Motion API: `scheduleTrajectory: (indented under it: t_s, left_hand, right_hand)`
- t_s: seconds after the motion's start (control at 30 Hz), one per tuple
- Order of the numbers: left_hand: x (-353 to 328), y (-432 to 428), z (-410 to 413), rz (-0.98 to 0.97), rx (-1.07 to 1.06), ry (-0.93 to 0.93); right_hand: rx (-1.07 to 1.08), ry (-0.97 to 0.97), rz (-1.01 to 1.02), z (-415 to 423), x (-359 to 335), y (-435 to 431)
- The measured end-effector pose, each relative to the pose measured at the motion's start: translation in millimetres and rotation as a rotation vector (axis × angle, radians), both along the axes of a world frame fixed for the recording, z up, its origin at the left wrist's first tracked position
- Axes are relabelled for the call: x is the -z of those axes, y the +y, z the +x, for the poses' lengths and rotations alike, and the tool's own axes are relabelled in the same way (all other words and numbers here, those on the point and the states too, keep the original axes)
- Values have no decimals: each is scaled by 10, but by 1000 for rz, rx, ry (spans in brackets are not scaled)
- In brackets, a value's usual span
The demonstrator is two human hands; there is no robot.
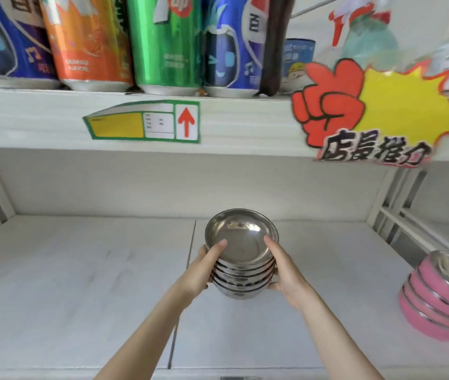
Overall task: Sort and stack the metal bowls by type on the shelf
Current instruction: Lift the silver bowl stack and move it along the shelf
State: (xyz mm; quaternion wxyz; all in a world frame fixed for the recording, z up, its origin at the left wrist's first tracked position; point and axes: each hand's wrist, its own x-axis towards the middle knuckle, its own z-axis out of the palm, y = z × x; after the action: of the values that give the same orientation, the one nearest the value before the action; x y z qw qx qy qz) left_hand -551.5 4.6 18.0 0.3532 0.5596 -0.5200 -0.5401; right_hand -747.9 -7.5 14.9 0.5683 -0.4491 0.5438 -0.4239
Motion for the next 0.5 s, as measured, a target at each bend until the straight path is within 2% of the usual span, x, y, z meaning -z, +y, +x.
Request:
scheduleTrajectory:
  t_s: [0.5]
  left_hand:
    - [185, 342, -1454, 7, 163, 101]
  right_hand:
    - [165, -5, 44, -1421, 138, 652]
